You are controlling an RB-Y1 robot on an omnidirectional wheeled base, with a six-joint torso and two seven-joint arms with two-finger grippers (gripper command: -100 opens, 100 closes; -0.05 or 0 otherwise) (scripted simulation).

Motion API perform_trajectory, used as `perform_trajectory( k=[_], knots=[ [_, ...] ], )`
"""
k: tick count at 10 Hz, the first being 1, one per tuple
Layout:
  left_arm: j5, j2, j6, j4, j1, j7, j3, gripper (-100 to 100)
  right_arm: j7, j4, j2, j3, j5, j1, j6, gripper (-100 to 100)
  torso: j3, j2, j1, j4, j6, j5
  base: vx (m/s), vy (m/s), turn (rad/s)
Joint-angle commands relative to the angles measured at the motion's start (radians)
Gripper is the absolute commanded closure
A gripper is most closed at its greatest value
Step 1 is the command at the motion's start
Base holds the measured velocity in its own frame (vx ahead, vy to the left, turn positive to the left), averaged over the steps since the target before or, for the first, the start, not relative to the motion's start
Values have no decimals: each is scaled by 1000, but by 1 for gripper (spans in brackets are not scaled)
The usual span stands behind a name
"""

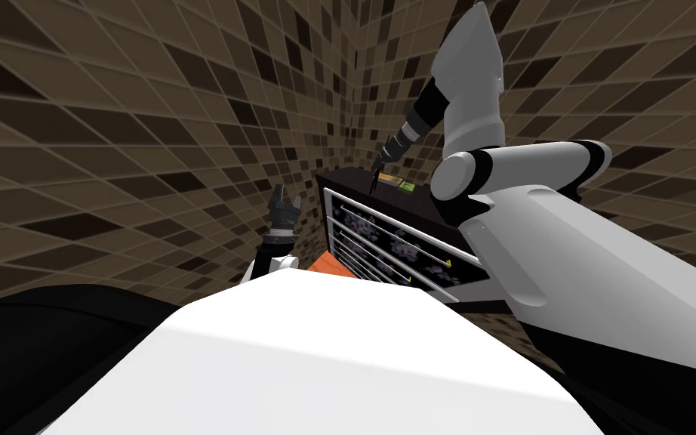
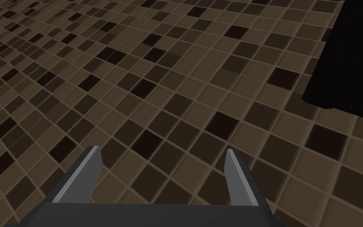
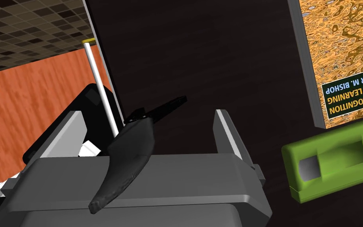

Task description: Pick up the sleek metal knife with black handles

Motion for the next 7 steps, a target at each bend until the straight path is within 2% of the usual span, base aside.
perform_trajectory(
  k=[1, 2, 6, 7],
  knots=[
    [0, 0, 0, 0, 0, 0, 0, 0, 0, 0, 0, 0, 0, 0, 0, -100, 0, 0, 0, 0, 0, 0, -6, 18, -7],
    [0, 0, 0, 0, 0, 0, 0, 0, 2, 1, 0, 0, 1, 1, -5, 100, 0, 0, -1, 0, 0, 0, 0, 0, 0],
    [0, 0, 0, 0, 0, 0, 0, 0, -1, 1, -1, -1, 0, 0, -3, 100, -1, -1, -2, -1, -1, 0, 0, 0, 0],
    [0, 0, 0, 0, 0, 0, 0, 0, -1, 1, -1, -1, 0, 0, -3, 0, -1, -1, -2, -1, -1, 0, 0, 0, 0]
  ],
)
